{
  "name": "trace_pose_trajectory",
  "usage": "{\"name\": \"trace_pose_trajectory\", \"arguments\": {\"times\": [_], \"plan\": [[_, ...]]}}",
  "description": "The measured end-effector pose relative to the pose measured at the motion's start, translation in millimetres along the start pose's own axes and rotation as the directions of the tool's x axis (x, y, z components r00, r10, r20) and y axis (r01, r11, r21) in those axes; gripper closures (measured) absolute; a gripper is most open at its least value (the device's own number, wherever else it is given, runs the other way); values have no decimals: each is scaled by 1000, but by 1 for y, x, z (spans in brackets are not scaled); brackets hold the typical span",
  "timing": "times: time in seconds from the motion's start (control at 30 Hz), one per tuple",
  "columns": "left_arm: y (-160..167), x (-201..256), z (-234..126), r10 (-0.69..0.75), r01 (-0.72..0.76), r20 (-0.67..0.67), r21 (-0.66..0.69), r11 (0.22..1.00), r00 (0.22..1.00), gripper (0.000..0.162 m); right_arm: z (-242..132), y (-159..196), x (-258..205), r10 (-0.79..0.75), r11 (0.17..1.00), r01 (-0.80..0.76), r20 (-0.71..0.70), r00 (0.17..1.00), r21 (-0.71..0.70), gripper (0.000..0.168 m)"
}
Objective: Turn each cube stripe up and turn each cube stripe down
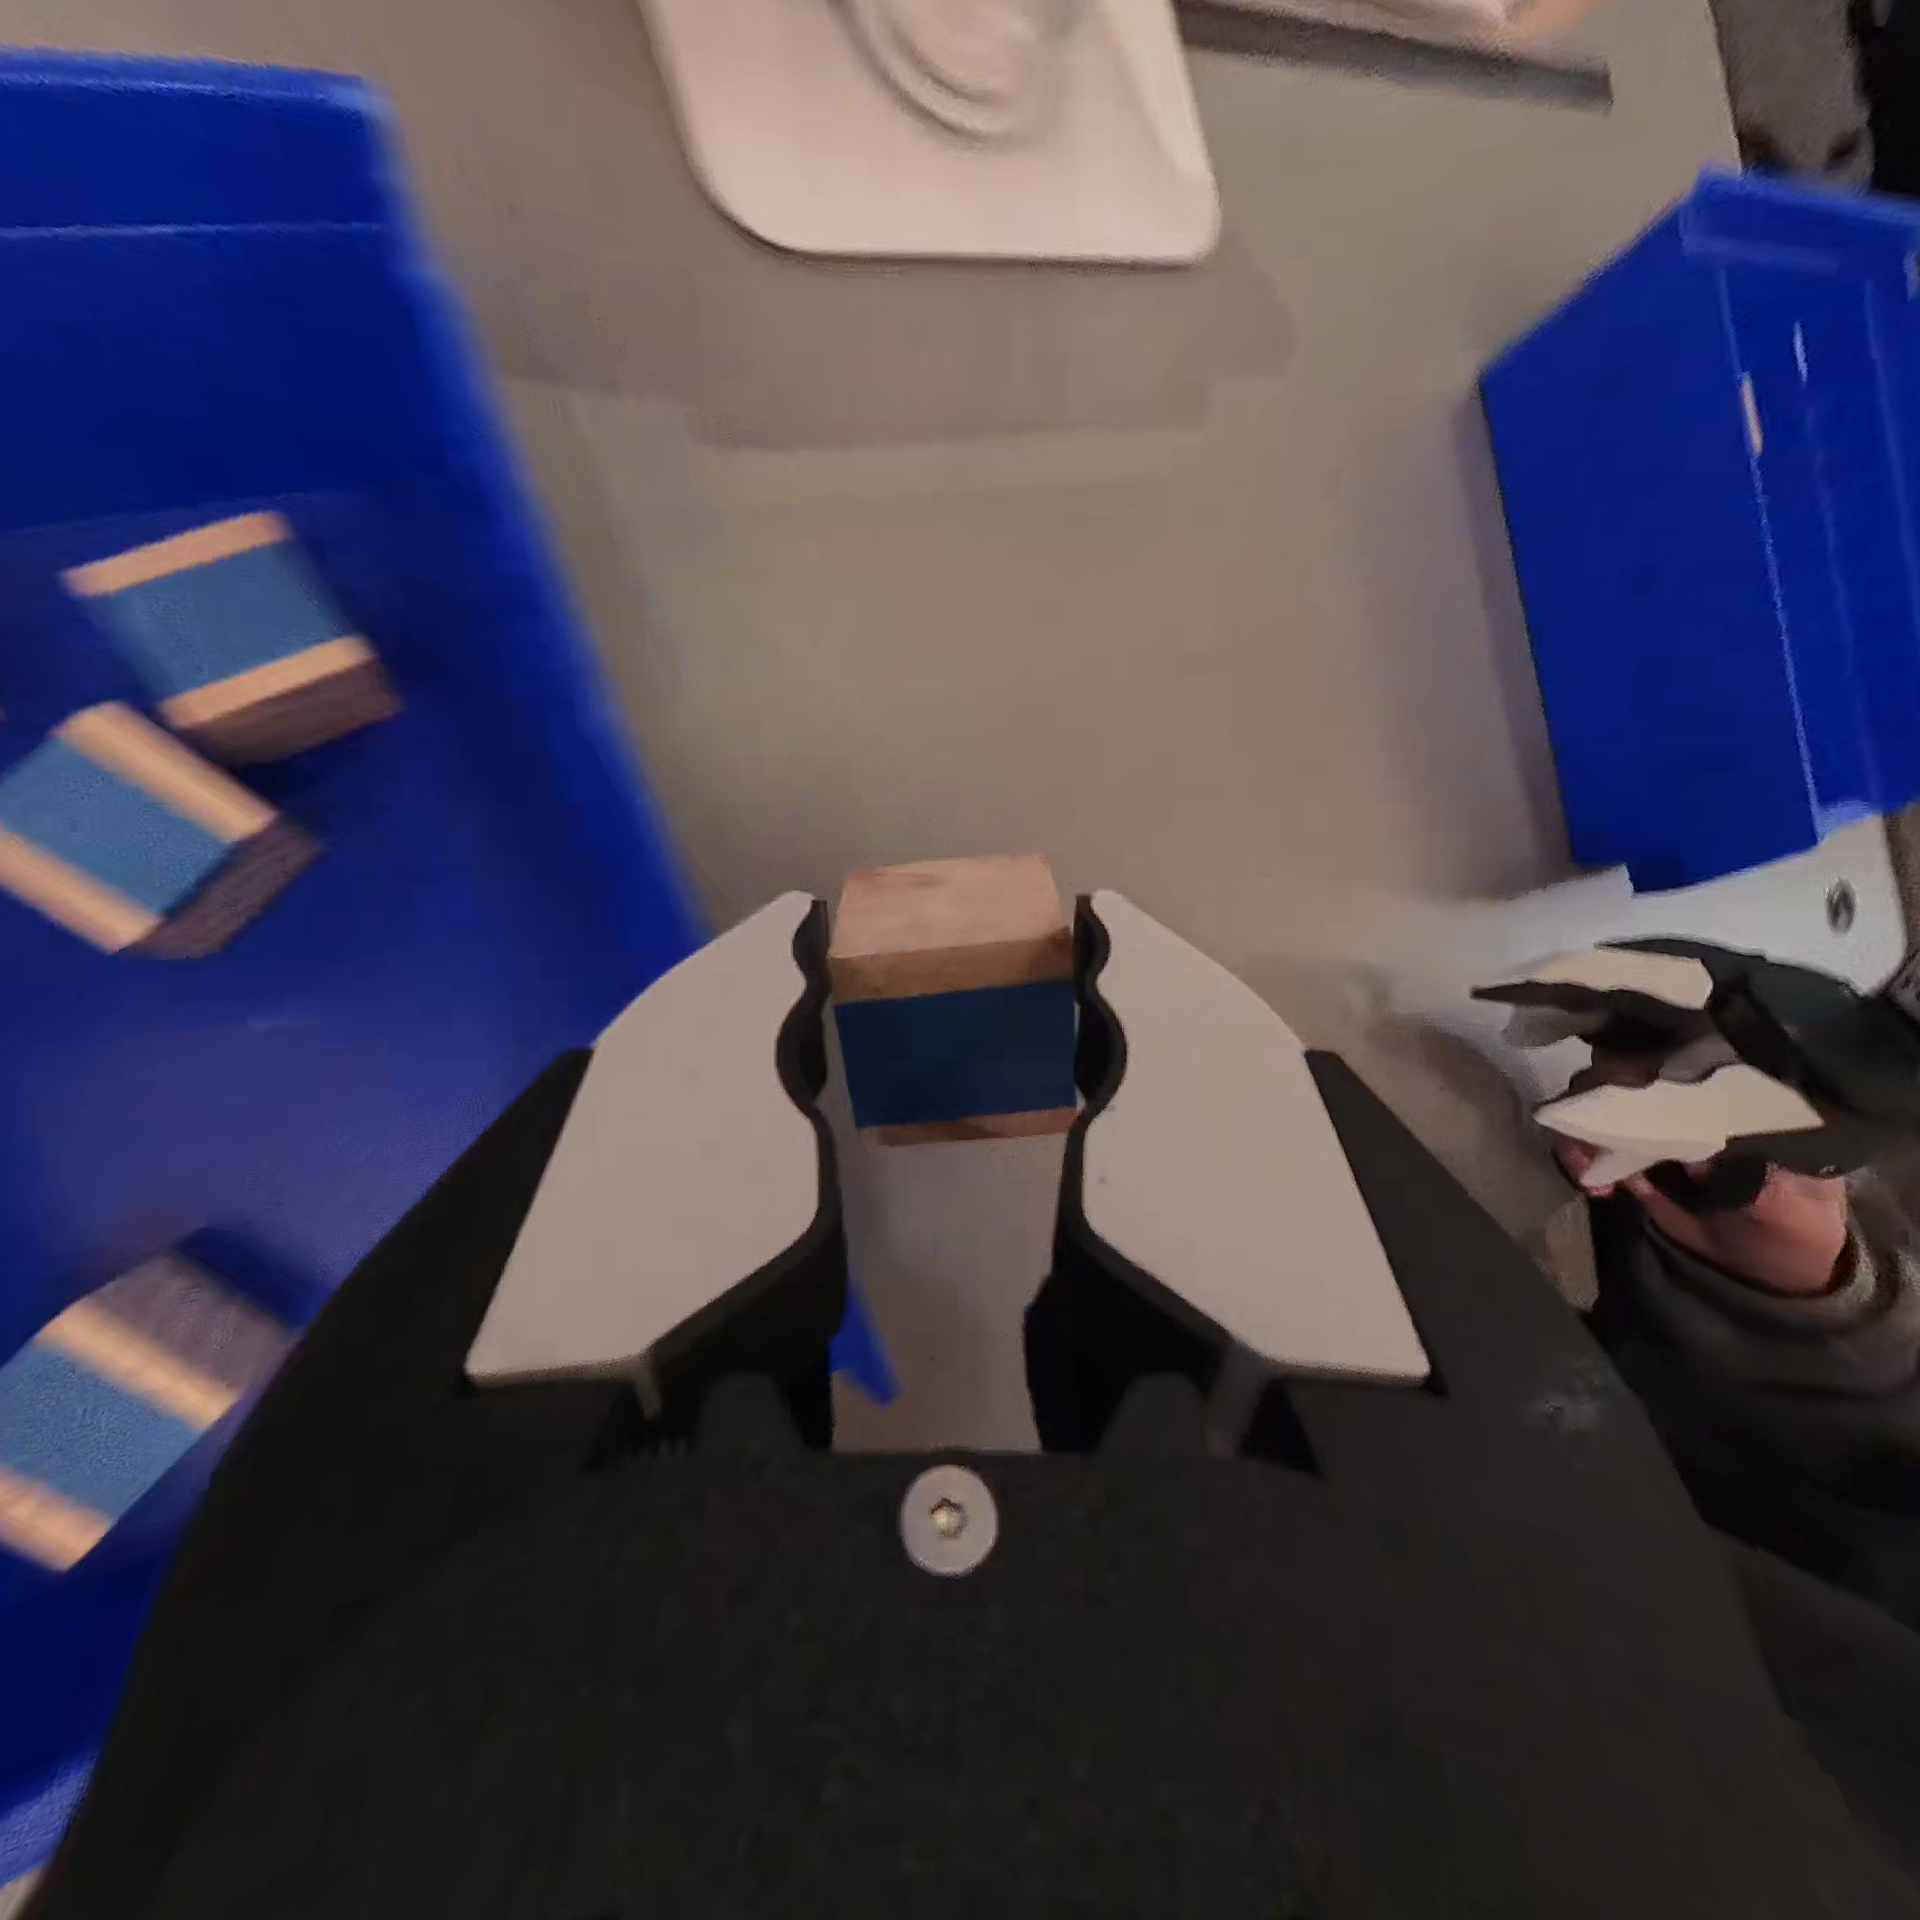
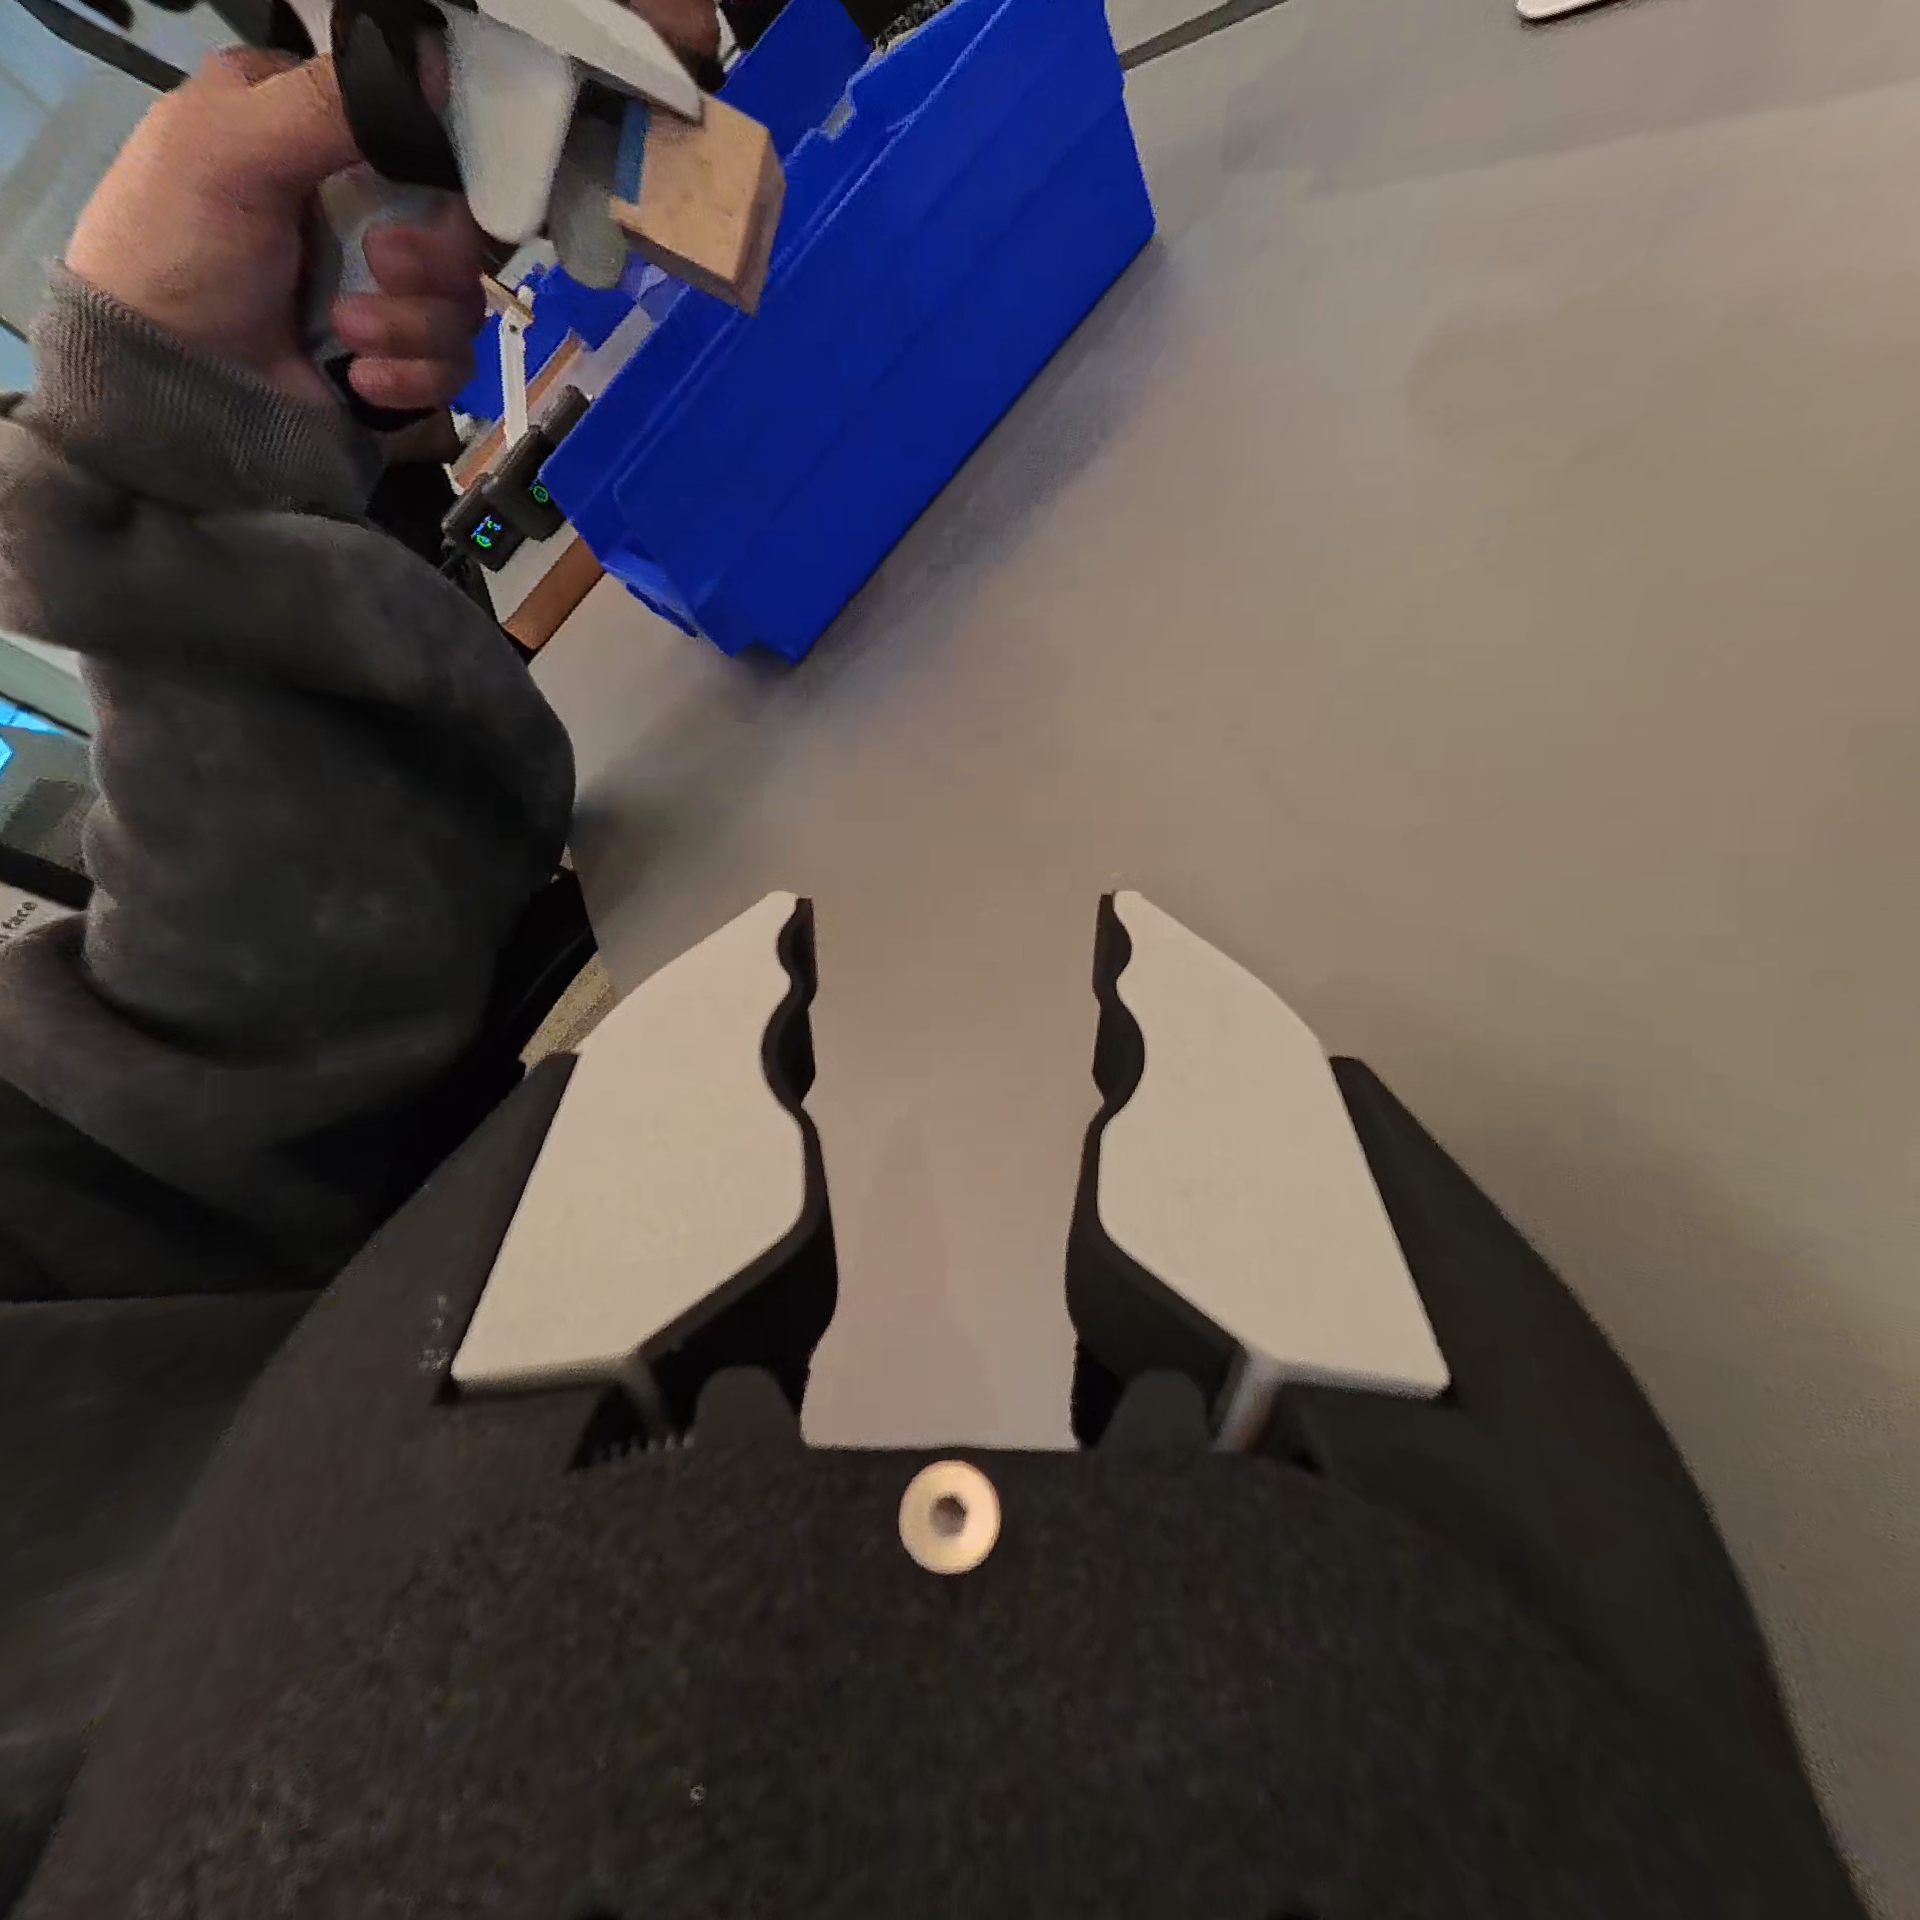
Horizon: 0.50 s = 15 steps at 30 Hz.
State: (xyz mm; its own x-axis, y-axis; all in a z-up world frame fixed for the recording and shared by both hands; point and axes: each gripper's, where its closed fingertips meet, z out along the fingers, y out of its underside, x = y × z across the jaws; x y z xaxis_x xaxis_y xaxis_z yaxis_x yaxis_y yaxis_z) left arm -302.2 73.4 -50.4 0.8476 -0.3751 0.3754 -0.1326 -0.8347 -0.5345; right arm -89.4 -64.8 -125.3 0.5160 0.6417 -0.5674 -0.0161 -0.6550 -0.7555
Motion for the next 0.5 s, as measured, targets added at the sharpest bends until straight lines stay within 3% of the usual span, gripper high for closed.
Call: {"name": "trace_pose_trajectory", "arguments": {"times": [0.17,0.3,0.4,0.5], "plan": [[11,72,63,91,-102,-147,-73,992,985,118,0,0,4,-32,999,32,-58,998,3,117],[6,107,73,47,-62,-349,-32,998,936,118,2,-7,7,-37,999,38,-69,997,14,118],[-2,132,62,-21,34,-575,12,999,818,118,6,-28,3,-24,999,25,-30,999,42,118],[-9,156,44,-102,147,-799,-17,989,592,119,10,-60,-17,43,996,-51,111,993,72,117]]}}
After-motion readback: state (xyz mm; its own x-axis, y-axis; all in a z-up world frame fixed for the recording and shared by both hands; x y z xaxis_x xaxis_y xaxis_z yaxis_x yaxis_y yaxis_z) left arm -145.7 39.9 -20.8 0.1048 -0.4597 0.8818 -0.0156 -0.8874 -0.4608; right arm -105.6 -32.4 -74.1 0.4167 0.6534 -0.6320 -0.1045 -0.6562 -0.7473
